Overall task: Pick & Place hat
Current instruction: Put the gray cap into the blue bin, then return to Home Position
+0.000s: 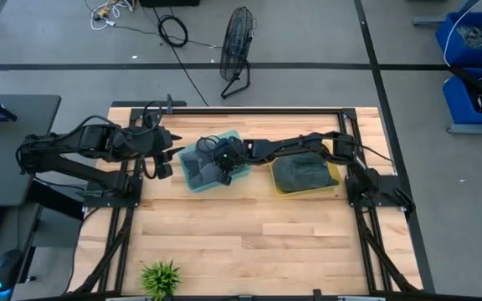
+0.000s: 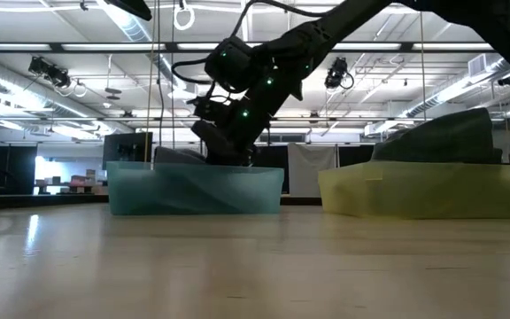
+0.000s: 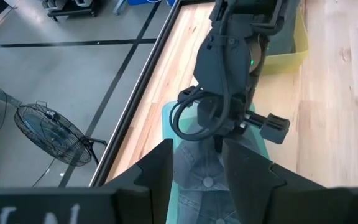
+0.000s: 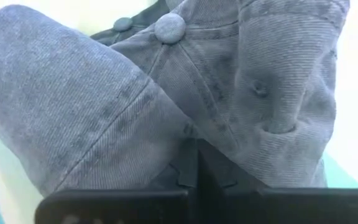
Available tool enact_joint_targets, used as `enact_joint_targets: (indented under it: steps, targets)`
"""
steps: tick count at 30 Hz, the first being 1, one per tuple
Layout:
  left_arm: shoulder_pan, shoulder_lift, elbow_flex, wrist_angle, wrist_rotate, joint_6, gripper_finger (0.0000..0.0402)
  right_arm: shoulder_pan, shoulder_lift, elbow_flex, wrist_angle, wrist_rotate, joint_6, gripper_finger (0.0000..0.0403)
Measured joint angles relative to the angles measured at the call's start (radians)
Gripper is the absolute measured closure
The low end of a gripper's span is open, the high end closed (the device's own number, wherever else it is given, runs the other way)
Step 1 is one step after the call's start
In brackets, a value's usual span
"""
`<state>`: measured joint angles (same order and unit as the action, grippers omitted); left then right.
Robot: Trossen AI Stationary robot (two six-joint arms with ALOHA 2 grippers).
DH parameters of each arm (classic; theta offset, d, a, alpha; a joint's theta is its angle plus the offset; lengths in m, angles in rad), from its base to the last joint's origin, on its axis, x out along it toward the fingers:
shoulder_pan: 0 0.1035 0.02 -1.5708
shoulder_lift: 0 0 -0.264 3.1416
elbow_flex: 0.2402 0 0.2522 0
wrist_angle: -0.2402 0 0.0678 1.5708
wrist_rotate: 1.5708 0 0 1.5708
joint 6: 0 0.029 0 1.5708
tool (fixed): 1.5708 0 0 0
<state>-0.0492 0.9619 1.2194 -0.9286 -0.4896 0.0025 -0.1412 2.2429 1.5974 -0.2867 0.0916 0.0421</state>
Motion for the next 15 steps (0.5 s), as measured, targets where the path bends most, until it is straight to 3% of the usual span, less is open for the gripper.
enact_joint_targets:
  steps: [8, 15]
  targets:
    - [0.000, -0.002, 0.000, 0.002, -0.003, -0.020, 0.0259, 0.018, -0.154, -0.015, -0.098, 0.020, -0.022, 0.0398]
    - [-0.001, -0.110, 0.000, 0.033, -0.012, -0.026, 0.0259, 0.051, -0.508, -0.010, -0.270, 0.022, -0.061, 0.0395]
